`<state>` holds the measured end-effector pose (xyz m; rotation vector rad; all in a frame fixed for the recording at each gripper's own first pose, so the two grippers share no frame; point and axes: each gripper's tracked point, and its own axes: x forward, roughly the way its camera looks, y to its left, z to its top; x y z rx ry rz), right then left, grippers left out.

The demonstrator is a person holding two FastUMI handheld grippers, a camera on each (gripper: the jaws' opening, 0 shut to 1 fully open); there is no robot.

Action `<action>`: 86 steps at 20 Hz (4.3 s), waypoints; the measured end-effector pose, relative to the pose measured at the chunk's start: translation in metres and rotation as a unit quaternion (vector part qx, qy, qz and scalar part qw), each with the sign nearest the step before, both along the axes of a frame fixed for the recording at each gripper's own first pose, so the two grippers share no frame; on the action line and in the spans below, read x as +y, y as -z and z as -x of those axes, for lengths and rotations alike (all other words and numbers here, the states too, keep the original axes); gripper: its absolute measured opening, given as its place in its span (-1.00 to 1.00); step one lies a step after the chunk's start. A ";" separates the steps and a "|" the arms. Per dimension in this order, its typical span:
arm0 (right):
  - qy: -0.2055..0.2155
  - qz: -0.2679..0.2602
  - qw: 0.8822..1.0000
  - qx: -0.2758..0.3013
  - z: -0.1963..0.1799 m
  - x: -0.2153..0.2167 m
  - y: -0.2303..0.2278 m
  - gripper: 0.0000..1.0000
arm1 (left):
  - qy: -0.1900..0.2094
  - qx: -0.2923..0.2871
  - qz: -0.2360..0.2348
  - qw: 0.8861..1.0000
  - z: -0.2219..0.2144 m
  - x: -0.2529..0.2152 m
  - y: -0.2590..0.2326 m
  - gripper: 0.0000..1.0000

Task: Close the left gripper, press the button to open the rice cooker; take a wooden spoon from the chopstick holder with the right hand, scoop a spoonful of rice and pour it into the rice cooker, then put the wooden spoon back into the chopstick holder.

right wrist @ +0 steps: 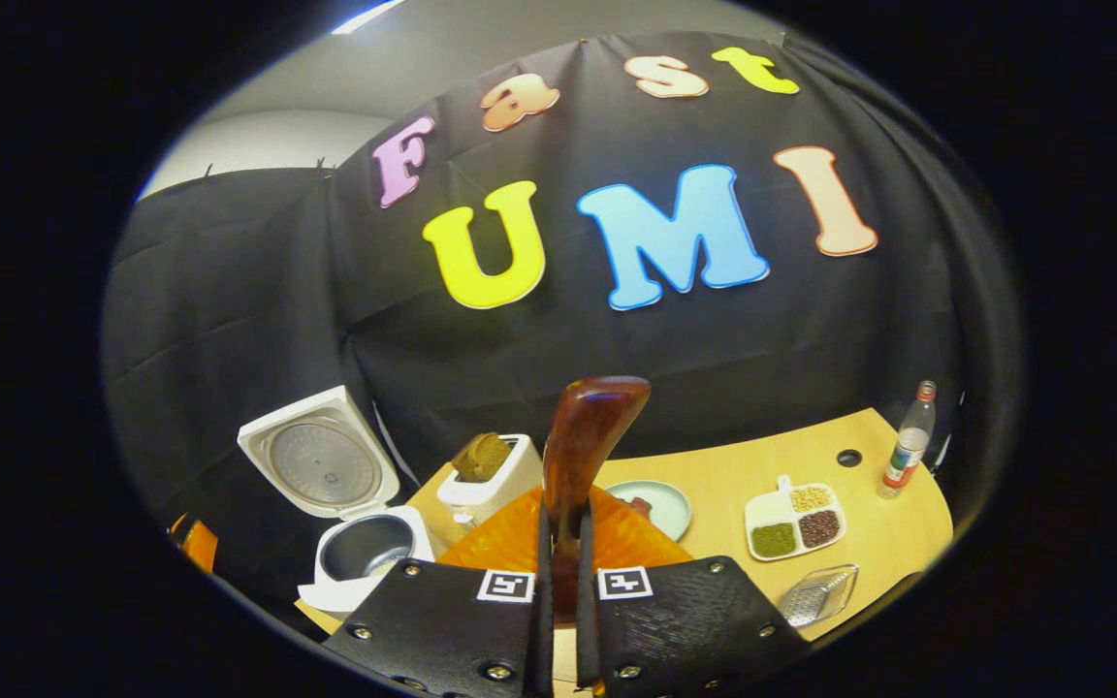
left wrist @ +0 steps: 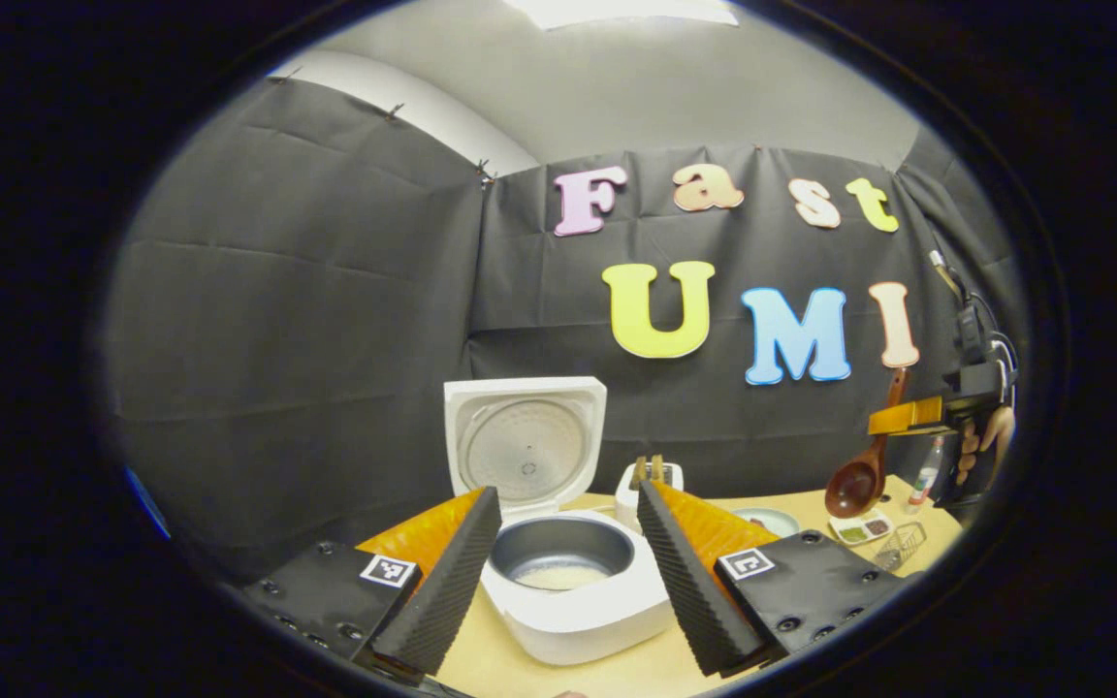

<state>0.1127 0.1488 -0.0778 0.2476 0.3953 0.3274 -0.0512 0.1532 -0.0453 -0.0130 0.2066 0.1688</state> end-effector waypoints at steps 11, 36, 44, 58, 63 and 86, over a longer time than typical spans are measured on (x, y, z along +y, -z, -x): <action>0.102 0.048 0.994 0.012 0.002 -0.121 0.034 -0.81 | 0.014 -0.004 -0.005 1.000 -0.012 -0.038 -0.008 0.95; 0.143 0.092 0.979 0.109 0.017 -0.199 0.150 -0.62 | 0.002 0.010 -0.032 0.999 -0.005 -0.048 -0.001 0.95; 0.177 0.144 0.974 0.000 0.024 -0.224 0.064 0.99 | -0.017 -0.013 -0.009 1.000 -0.035 -0.023 -0.013 1.00; 0.246 0.166 0.954 -0.041 0.073 -0.254 0.013 0.99 | -0.034 -0.051 -0.045 0.997 -0.157 0.064 -0.080 1.00; 0.271 0.163 0.948 -0.030 0.091 -0.254 0.020 0.98 | -0.025 -0.035 -0.037 0.998 -0.207 0.082 -0.073 0.95; 0.306 0.202 0.930 -0.023 0.132 -0.250 0.020 0.98 | -0.050 0.069 0.021 0.996 -0.320 0.153 0.023 0.94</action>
